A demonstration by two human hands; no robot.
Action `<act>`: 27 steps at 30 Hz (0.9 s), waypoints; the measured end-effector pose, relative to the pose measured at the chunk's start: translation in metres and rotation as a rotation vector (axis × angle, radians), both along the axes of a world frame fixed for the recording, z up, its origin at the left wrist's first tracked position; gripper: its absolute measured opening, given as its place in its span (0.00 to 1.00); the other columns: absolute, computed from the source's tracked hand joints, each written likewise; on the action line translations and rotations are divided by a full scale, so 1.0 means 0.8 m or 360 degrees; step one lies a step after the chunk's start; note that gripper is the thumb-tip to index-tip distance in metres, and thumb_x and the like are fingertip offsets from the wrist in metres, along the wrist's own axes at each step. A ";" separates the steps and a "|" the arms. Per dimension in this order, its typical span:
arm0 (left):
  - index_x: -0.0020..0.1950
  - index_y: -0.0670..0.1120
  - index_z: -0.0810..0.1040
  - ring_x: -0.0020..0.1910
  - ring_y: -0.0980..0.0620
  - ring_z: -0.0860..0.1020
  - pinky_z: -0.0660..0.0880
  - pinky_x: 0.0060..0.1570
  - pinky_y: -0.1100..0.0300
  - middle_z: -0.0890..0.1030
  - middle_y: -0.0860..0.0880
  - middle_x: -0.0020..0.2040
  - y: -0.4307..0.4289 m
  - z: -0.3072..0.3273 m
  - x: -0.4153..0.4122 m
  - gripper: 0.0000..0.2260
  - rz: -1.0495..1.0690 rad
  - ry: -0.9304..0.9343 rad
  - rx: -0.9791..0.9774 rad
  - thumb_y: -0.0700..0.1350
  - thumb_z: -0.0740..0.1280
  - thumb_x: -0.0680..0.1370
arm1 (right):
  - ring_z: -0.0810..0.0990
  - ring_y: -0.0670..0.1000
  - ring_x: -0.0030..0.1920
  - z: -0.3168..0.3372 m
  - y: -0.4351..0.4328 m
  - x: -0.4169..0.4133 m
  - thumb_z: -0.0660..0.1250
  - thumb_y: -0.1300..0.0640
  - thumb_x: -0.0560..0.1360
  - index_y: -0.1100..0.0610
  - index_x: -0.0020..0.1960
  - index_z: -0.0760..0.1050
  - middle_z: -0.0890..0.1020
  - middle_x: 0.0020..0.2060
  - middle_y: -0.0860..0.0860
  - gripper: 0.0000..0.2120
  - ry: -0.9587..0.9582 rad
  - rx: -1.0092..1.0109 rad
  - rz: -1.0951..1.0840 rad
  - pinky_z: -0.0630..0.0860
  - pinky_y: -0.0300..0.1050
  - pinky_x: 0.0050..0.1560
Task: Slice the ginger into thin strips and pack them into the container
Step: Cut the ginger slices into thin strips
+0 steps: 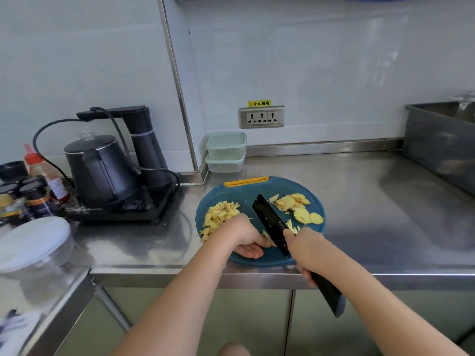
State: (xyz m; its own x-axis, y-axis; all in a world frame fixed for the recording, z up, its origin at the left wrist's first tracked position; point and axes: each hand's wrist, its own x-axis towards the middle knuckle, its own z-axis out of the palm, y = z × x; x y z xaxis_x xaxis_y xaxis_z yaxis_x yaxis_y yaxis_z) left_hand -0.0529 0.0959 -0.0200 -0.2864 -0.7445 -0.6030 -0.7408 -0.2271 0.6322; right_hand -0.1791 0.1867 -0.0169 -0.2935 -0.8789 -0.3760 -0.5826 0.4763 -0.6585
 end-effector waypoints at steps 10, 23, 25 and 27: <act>0.48 0.42 0.82 0.36 0.54 0.81 0.80 0.44 0.59 0.83 0.49 0.39 0.017 0.000 -0.007 0.08 0.0044 -0.0209 -0.0717 0.46 0.67 0.78 | 0.65 0.49 0.19 0.042 -0.001 -0.050 0.54 0.40 0.80 0.57 0.35 0.66 0.69 0.21 0.50 0.24 -0.0673 -0.0138 -0.0173 0.65 0.38 0.23; 0.64 0.51 0.78 0.72 0.52 0.61 0.38 0.73 0.57 0.77 0.53 0.65 0.020 -0.052 -0.046 0.14 -0.1177 -0.0072 -0.1955 0.50 0.59 0.81 | 0.66 0.50 0.20 0.046 -0.002 -0.105 0.55 0.42 0.80 0.58 0.34 0.67 0.69 0.21 0.51 0.24 -0.0347 -0.0238 -0.0060 0.66 0.38 0.22; 0.63 0.51 0.78 0.72 0.54 0.62 0.34 0.70 0.63 0.78 0.54 0.64 0.014 -0.050 -0.030 0.14 -0.1170 -0.0059 -0.1993 0.51 0.60 0.81 | 0.66 0.51 0.20 0.043 0.000 -0.110 0.55 0.42 0.81 0.59 0.33 0.67 0.69 0.22 0.52 0.25 -0.0320 -0.0283 -0.0032 0.66 0.38 0.21; 0.60 0.50 0.81 0.70 0.54 0.64 0.35 0.70 0.64 0.80 0.55 0.61 0.006 -0.047 -0.014 0.14 -0.1186 -0.0113 -0.2025 0.52 0.59 0.81 | 0.66 0.51 0.19 0.041 -0.001 -0.112 0.55 0.43 0.81 0.60 0.32 0.66 0.69 0.22 0.53 0.26 -0.0280 -0.0300 -0.0001 0.66 0.39 0.21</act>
